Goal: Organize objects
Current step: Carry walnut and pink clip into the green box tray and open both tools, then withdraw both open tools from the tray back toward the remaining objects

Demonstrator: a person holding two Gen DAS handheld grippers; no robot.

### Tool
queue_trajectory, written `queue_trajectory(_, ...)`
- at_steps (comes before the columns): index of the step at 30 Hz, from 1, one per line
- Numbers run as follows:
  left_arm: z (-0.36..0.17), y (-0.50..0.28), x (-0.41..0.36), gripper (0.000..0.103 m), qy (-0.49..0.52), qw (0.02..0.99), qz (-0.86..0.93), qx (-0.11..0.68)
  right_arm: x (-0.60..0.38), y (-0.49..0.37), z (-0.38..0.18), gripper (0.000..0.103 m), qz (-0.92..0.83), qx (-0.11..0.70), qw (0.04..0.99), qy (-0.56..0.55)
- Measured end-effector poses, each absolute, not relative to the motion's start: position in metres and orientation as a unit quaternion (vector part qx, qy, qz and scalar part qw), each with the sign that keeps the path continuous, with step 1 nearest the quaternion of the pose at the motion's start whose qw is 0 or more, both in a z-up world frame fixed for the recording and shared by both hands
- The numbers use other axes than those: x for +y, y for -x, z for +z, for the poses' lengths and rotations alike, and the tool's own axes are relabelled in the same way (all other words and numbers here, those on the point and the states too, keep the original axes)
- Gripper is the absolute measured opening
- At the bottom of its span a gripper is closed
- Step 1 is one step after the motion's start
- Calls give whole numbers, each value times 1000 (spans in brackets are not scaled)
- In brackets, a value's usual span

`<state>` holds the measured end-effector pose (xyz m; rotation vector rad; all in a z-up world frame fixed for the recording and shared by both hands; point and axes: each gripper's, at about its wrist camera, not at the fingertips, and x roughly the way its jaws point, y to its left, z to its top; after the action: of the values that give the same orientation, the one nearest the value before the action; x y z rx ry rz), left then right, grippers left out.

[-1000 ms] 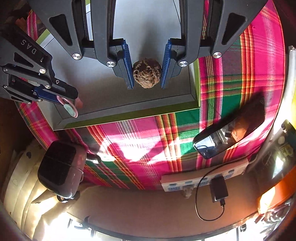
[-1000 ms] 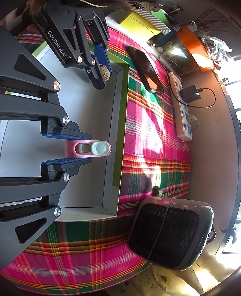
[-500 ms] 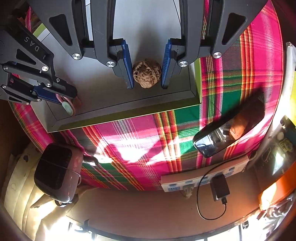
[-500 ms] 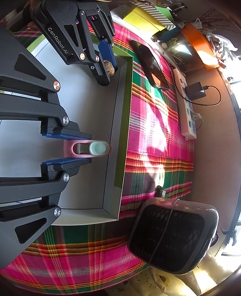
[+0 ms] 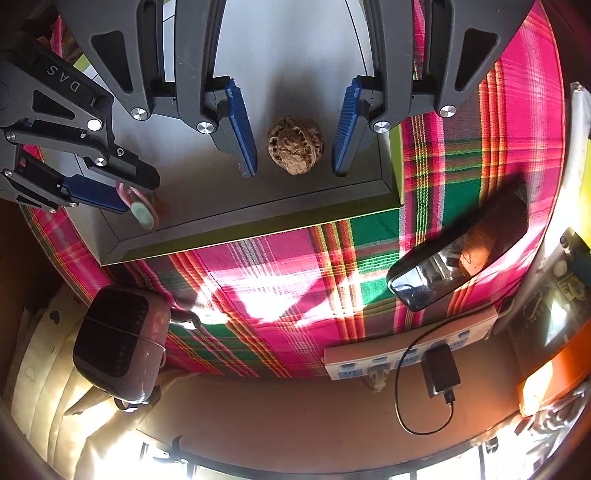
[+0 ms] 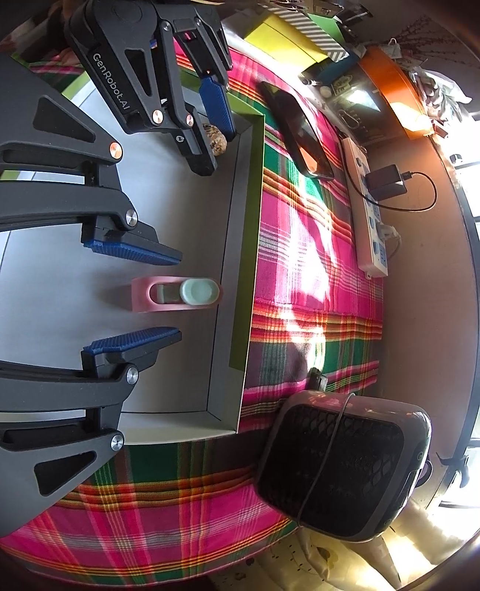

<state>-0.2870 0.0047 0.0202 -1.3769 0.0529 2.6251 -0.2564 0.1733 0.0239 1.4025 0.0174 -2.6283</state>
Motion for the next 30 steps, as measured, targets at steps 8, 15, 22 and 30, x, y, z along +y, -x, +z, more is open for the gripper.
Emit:
queue_trajectory(8,28,276,-1,46,456,85,886,11,177,246,32,44,-884,-1,84,-459)
queue_trajectory(15,35,259,-8,46,447,82,891,6,181,230,39,44,-888,-1,88,-451)
queue_trajectory(22,39,244,-11,46,442,79,894,6,182,214,44,44,-891,-2,91,-444)
queue_trajectory(30,46,224,-15,46,432,82,898,2,183,198,48,44,-894,-1,94,-438)
